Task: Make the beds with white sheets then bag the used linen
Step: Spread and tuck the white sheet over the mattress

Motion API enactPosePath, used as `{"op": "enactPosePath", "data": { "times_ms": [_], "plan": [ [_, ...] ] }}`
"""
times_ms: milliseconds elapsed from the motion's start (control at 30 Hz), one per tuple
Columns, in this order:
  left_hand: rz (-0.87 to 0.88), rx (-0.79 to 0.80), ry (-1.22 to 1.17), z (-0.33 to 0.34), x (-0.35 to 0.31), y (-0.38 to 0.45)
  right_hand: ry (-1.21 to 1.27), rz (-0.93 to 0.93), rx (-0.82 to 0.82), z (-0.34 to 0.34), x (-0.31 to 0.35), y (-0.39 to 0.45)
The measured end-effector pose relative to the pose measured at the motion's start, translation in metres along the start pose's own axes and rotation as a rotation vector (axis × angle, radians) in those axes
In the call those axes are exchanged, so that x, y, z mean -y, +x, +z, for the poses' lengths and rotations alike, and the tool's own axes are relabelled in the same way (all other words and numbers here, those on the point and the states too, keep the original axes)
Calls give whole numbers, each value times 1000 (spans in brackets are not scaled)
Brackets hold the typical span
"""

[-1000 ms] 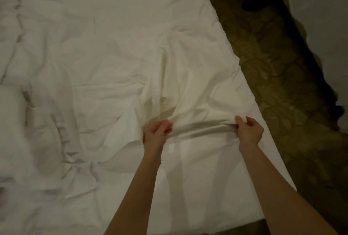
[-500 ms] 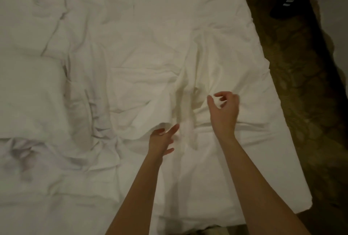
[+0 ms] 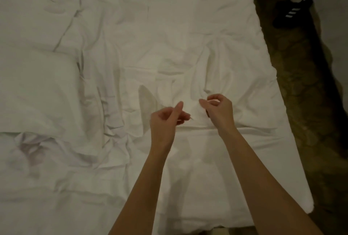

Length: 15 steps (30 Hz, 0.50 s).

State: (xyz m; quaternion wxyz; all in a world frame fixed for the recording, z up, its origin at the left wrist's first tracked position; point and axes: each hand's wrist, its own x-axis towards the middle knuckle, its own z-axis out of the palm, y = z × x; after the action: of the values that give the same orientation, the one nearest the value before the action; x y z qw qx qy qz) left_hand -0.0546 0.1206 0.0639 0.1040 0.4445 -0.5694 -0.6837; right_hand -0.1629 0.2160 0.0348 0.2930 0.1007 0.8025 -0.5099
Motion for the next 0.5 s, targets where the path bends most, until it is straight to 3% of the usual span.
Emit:
{"op": "enactPosePath", "data": {
  "times_ms": [100,167,267,400,500],
  "plan": [
    [397,64,227,-4,-20,3,256,-39,60,9,30,-6],
    [514,150,438,-10,-23,17,369,-68,107,17,52,-8],
    [599,113,605,-25,-27,47,380,-140,196,36,78,-4],
    [372,3,480,-47,-47,90,312,-191,259,70,100,14],
    [126,42,403,-67,-59,135,264,-222,290,95,110,32]
  ]
}}
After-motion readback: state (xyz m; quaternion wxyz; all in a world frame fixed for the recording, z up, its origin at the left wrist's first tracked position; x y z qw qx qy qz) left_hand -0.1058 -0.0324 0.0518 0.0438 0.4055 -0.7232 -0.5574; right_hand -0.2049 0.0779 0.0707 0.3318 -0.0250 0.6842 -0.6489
